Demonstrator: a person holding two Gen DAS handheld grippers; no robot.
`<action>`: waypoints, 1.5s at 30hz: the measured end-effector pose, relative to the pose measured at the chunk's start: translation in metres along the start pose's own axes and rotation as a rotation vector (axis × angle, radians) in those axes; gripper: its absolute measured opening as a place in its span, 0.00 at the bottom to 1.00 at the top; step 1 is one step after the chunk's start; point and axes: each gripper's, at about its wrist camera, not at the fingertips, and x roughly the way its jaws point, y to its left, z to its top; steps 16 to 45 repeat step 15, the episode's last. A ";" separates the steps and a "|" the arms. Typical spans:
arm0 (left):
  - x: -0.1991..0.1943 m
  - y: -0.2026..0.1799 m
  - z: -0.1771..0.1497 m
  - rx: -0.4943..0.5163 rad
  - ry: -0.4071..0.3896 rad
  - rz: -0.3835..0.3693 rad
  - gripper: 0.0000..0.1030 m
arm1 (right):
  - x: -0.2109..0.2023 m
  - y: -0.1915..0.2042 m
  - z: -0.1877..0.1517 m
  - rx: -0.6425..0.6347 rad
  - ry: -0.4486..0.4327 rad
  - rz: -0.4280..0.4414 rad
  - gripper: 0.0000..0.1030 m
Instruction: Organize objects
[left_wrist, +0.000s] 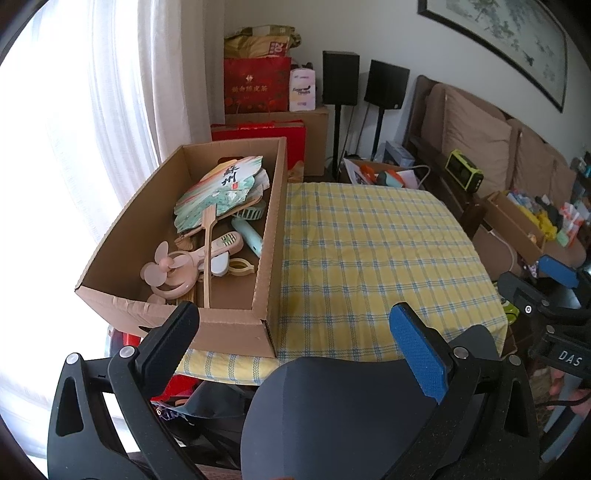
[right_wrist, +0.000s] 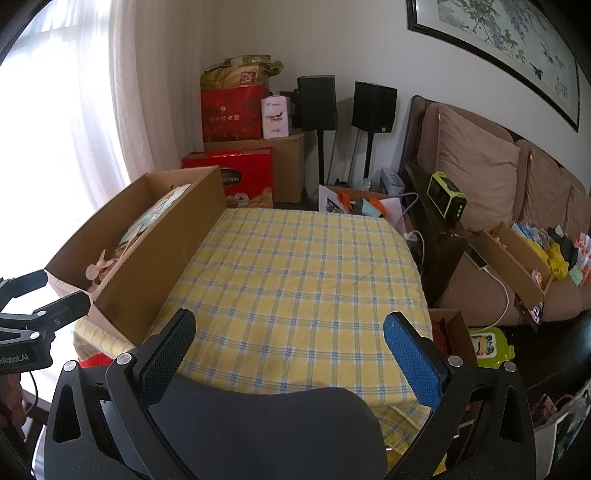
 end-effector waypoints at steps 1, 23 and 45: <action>0.000 0.000 0.000 0.000 0.000 0.002 1.00 | 0.000 0.000 0.000 0.000 0.001 0.001 1.00; 0.001 0.002 -0.001 -0.004 -0.003 0.005 1.00 | 0.001 0.001 -0.001 0.001 0.005 0.008 1.00; 0.001 0.002 -0.001 -0.004 -0.003 0.005 1.00 | 0.001 0.001 -0.001 0.001 0.005 0.008 1.00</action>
